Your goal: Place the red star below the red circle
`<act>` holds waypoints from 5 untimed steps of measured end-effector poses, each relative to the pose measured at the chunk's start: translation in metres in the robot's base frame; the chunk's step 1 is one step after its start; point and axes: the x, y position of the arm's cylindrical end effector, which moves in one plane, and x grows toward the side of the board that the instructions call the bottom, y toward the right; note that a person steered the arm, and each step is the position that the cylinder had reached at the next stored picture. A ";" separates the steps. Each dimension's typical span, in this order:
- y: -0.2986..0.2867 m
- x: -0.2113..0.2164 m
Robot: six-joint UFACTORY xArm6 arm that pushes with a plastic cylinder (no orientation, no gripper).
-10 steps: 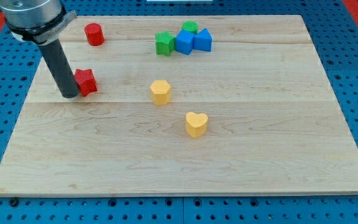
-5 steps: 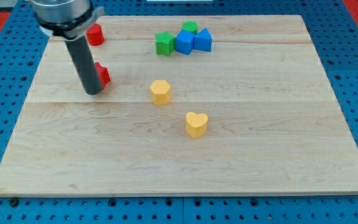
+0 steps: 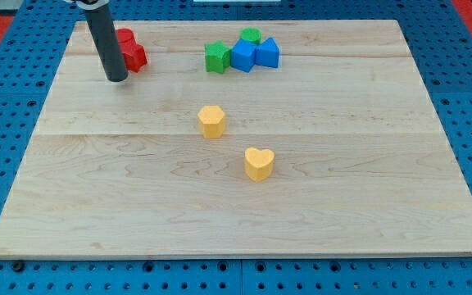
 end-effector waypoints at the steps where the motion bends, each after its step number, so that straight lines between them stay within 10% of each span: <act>1: 0.000 0.000; 3: 0.032 0.027; 5: 0.230 0.013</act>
